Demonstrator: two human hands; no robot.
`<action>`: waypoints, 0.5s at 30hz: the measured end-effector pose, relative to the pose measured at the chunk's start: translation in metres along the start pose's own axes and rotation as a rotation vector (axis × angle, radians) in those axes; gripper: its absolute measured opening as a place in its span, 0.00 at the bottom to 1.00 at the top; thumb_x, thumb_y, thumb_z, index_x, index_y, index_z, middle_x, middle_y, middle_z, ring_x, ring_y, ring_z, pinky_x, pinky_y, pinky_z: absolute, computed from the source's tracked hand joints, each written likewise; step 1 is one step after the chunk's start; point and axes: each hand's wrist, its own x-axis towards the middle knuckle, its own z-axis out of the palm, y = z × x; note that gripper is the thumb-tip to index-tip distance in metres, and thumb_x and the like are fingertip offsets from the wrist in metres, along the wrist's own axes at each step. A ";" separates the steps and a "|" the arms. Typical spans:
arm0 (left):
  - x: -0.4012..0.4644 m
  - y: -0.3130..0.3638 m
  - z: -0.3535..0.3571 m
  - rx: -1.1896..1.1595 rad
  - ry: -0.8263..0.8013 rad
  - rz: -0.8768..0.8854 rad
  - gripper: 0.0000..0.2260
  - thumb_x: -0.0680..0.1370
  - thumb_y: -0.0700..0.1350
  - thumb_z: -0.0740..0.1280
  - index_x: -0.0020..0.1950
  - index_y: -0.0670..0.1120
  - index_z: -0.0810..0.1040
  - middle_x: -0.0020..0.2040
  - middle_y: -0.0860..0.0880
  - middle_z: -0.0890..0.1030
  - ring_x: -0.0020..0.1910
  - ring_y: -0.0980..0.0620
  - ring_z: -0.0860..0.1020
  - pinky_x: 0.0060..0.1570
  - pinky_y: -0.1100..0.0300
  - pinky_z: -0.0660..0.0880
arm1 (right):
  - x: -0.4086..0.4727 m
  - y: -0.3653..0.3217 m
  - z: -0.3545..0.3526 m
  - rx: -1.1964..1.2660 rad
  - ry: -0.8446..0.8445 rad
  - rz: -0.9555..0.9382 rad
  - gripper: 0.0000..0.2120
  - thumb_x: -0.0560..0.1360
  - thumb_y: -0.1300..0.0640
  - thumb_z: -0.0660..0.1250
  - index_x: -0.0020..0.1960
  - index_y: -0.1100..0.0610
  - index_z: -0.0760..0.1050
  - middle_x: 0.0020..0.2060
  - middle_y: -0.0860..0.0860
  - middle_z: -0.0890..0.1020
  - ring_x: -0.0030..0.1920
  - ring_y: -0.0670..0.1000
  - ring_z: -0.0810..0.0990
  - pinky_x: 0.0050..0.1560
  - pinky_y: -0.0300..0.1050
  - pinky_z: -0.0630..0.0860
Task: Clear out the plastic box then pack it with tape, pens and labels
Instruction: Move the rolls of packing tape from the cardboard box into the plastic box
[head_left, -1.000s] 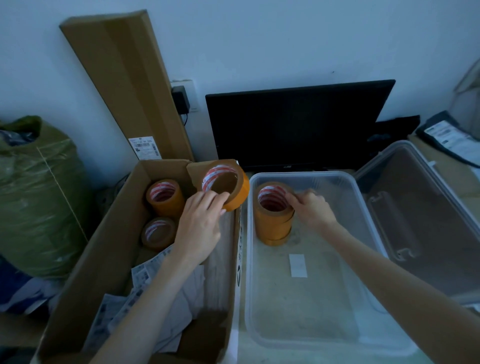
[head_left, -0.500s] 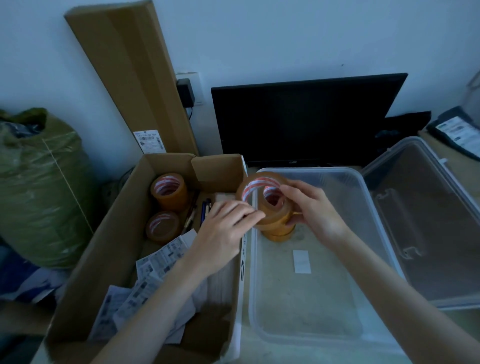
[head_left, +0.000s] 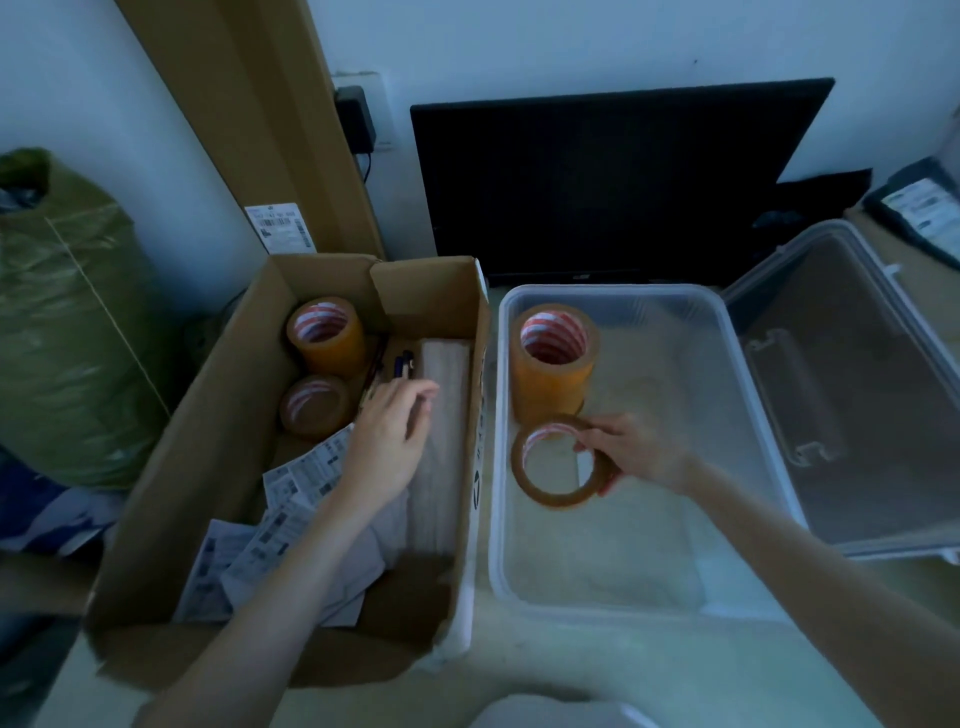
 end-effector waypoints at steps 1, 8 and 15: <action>-0.002 0.000 0.002 0.006 -0.005 -0.006 0.10 0.79 0.41 0.62 0.59 0.46 0.76 0.53 0.51 0.78 0.54 0.55 0.75 0.55 0.65 0.71 | 0.008 0.003 0.004 -0.084 0.007 0.012 0.14 0.81 0.56 0.58 0.56 0.66 0.75 0.38 0.61 0.77 0.28 0.52 0.80 0.35 0.46 0.78; -0.010 -0.004 0.009 0.000 -0.008 -0.054 0.09 0.79 0.37 0.63 0.58 0.43 0.77 0.53 0.48 0.78 0.54 0.55 0.74 0.53 0.63 0.70 | 0.032 0.018 0.027 -0.371 0.095 0.004 0.12 0.83 0.53 0.51 0.62 0.56 0.68 0.48 0.59 0.81 0.47 0.59 0.81 0.47 0.47 0.77; -0.010 -0.011 0.013 0.013 -0.018 -0.078 0.10 0.78 0.37 0.63 0.58 0.43 0.77 0.54 0.48 0.78 0.54 0.58 0.72 0.53 0.64 0.68 | 0.050 0.036 0.032 -0.357 0.169 -0.034 0.14 0.80 0.53 0.59 0.63 0.54 0.75 0.58 0.57 0.81 0.57 0.59 0.78 0.57 0.47 0.73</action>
